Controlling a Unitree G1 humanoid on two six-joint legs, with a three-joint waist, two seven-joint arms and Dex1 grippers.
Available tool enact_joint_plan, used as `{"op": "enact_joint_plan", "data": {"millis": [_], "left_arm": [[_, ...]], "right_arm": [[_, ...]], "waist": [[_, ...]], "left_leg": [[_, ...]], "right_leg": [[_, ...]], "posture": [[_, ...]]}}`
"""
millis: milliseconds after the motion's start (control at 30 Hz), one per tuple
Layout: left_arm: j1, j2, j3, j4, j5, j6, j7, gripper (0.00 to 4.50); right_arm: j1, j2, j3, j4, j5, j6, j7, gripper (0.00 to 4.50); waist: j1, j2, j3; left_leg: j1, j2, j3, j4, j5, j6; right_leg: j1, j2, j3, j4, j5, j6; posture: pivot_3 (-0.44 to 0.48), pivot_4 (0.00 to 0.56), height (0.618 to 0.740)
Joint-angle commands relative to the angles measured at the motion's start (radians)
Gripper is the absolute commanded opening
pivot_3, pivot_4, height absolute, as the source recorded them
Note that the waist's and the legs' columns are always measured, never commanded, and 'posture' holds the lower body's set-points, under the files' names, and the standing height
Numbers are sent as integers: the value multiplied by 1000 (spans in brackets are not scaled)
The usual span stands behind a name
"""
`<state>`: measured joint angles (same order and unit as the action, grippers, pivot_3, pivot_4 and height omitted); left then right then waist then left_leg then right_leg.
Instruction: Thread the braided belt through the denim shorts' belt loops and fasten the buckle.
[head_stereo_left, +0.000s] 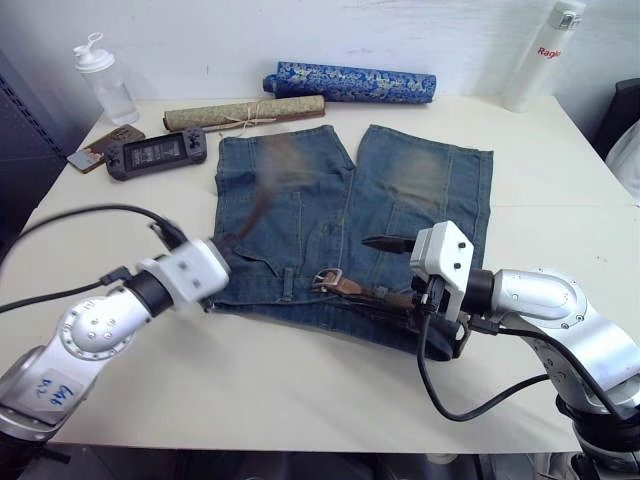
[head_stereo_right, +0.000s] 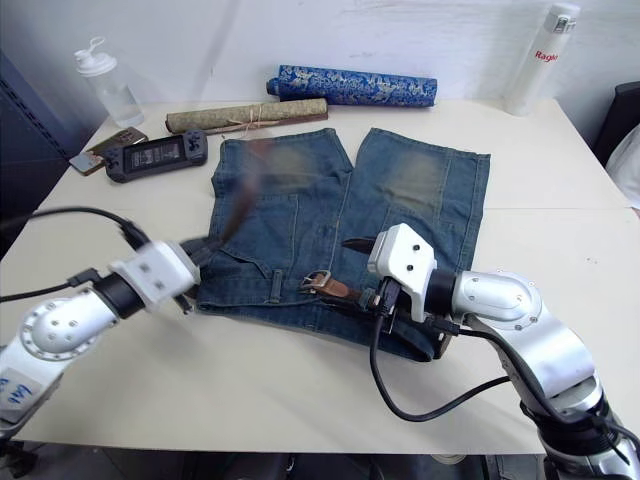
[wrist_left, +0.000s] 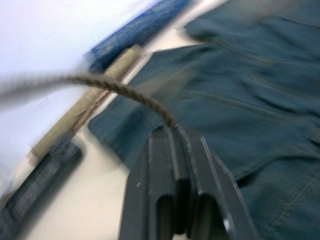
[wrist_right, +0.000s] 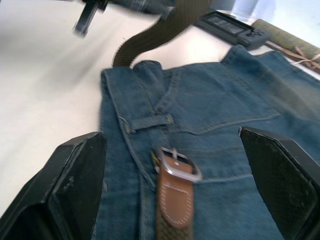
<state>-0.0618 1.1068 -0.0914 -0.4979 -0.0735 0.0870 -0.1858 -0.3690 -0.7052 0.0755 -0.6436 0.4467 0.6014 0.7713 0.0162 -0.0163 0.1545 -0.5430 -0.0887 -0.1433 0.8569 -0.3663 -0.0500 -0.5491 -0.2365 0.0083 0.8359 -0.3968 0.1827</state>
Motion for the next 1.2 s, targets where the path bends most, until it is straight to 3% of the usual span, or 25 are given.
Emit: {"op": "enact_joint_plan", "data": {"millis": [33, 233, 400, 633, 900, 1000, 1200], "left_arm": [[-22, -44, -11, 56, 153, -95, -32, 46], [-56, -167, 9, 81, 182, -113, -98, 46], [-83, -233, 45, 83, 185, -98, -141, 46], [-79, -309, 103, 64, 175, -128, -171, 46], [-68, -352, 138, 59, 184, -135, -205, 46], [-68, -365, 147, 58, 191, -137, -211, 0], [-72, -387, 162, 54, 190, -140, -225, 0]], "right_arm": [[-27, -32, 69, 21, -191, -169, -22, 4500], [-29, 13, 227, 92, -453, -381, -79, 4500], [1, 115, 265, 50, -409, -314, -69, 4500], [-52, 197, 331, 157, -589, -250, -157, 4500], [-62, 275, 325, 164, -646, -168, -210, 4500], [-57, 297, 323, 157, -656, -151, -220, 3658], [-53, 310, 321, 163, -670, -137, -227, 906]], "waist": [[0, 0, 1], [3, -5, 4], [2, -5, 4], [-4, -5, 4], [-12, -5, 3], [-17, -5, 3], [-18, -5, 3]], "left_leg": [[0, 0, 0, 0, 0, 0], [-1, -2, -3, 1, 1, 0], [-1, -2, -6, 0, 1, -1], [0, -3, -8, 0, 2, -2], [-1, -3, -10, 0, 4, -4], [-1, -3, -10, 0, 4, -4], [-1, -3, -11, 0, 4, -4]], "right_leg": [[0, 0, 0, 0, 0, 1], [1, -1, -1, 0, 7, 14], [0, 0, -2, 1, 9, 17], [1, 0, -2, 2, 9, 17], [0, 1, -2, 4, 9, 17], [0, 2, -3, 4, 9, 17], [0, 2, -3, 5, 9, 17]], "posture": [[0, 150, 637], [0, 150, 637], [0, 150, 637], [0, 150, 637], [0, 150, 637], [0, 150, 637], [0, 150, 637]]}}
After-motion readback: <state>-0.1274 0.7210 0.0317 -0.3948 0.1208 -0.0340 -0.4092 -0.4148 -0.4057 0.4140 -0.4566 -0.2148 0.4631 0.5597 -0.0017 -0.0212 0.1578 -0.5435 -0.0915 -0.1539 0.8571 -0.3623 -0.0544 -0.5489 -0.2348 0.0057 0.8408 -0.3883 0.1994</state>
